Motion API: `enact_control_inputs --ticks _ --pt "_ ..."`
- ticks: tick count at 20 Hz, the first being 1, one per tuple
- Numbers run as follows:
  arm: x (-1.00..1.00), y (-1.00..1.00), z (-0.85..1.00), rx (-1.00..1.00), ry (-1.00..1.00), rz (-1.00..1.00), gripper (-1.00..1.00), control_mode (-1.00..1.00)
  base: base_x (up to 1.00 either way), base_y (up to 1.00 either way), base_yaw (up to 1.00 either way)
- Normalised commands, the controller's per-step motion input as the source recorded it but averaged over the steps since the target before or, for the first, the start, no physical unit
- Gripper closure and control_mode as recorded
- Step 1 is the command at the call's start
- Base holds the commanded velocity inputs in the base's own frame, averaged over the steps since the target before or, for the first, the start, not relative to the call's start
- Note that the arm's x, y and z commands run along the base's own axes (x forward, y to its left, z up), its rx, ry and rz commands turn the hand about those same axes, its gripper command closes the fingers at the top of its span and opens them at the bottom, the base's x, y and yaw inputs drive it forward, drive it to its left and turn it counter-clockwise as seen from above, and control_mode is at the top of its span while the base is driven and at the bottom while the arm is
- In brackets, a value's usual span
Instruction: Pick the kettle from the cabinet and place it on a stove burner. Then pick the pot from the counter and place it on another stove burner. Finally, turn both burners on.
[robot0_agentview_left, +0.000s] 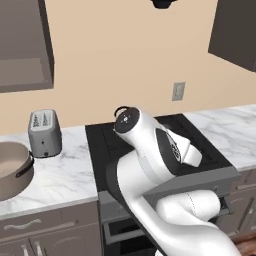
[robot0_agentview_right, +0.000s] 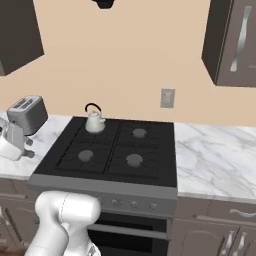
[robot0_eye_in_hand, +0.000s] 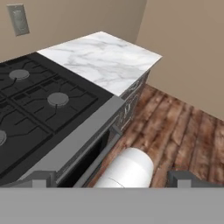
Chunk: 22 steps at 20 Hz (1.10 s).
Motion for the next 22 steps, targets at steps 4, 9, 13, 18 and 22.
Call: enact_control_inputs --ticks 4,9,13,18,22 --pt "0.0 0.0 0.0 0.0 0.0 0.0 -1.0 1.0 -0.01 0.41 0.0" --pt "0.0 0.0 0.0 0.0 0.0 0.0 -1.0 1.0 0.0 0.45 0.0" --pt "0.0 0.0 0.0 0.0 0.0 0.0 -1.0 1.0 0.0 0.47 0.0" --pt "0.0 0.0 0.0 0.0 0.0 0.0 -1.0 1.0 0.0 0.44 0.0" --pt "0.0 0.0 0.0 0.0 0.0 0.0 -1.0 1.0 0.01 0.39 0.0"
